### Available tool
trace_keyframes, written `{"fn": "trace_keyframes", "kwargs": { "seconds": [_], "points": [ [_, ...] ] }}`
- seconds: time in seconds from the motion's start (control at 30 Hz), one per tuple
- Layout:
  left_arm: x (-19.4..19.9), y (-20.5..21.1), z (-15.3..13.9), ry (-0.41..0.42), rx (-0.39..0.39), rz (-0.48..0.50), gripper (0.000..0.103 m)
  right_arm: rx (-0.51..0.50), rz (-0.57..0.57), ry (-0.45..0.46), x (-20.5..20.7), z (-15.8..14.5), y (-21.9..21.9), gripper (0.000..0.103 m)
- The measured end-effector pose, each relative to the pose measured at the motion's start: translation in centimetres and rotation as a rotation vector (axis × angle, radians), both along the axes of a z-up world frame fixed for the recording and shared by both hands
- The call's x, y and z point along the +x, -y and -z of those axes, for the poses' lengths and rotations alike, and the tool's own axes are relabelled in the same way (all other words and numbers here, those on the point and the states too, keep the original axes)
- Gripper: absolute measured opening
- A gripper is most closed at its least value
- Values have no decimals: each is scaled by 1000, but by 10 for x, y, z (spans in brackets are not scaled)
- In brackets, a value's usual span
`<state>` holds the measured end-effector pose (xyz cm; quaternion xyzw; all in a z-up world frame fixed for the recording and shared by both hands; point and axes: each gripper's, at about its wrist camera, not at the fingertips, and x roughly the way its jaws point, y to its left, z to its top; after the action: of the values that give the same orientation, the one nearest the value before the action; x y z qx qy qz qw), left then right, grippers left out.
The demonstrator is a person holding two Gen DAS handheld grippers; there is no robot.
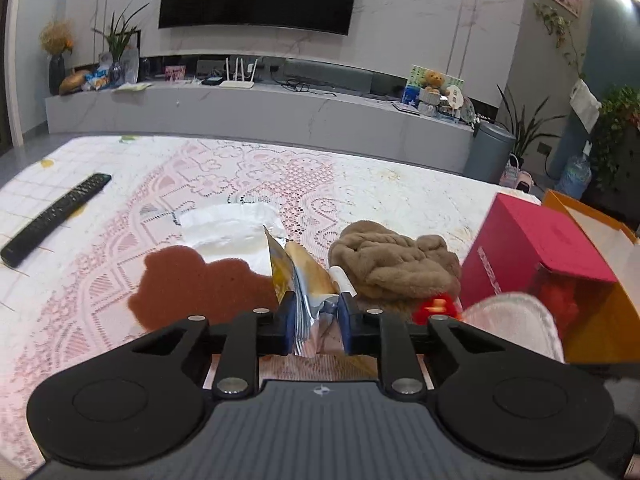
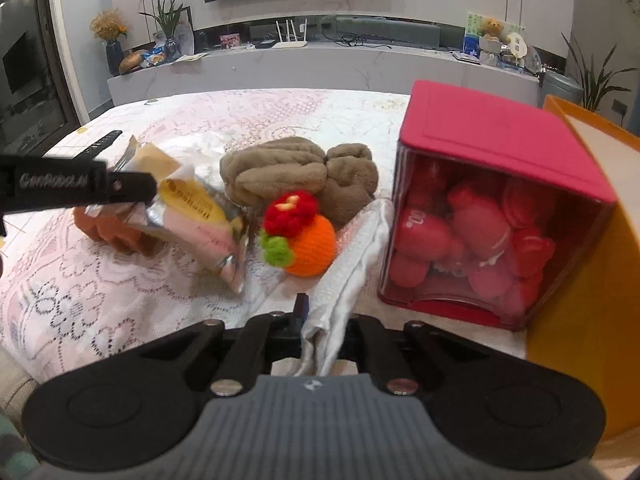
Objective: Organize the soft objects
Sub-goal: 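Lift the snack bag with the left tool while the right tool lifts the white pad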
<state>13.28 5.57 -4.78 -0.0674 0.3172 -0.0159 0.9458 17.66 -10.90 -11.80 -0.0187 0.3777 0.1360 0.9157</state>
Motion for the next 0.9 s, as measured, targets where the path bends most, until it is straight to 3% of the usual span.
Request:
{"fn": "trace_keyframes", "kwargs": {
  "seconds": [0.1,0.2,0.37,0.57,0.67,0.77,0.83,0.9],
  "points": [
    [-17,2,-11,9,-1,13,21,-1,9,6,-8,-9,7,2],
    [-31,3,-17,14,1,27,10,5,16,26,-17,-19,12,2],
    [-48,5,-23,25,15,37,8,25,23,48,-31,-32,19,2],
    [-63,9,-27,37,-57,162,8,65,28,25,-50,-32,29,2],
    [-64,27,-22,21,-21,236,9,98,44,-10,-56,-25,35,2],
    [-67,44,-17,39,55,230,17,89,61,-20,-62,-19,39,2],
    [-63,47,-10,-7,78,228,34,90,67,-23,-65,-16,42,2],
    [-60,47,-1,-64,89,233,39,97,64,-22,-69,-14,44,2]
  ]
}}
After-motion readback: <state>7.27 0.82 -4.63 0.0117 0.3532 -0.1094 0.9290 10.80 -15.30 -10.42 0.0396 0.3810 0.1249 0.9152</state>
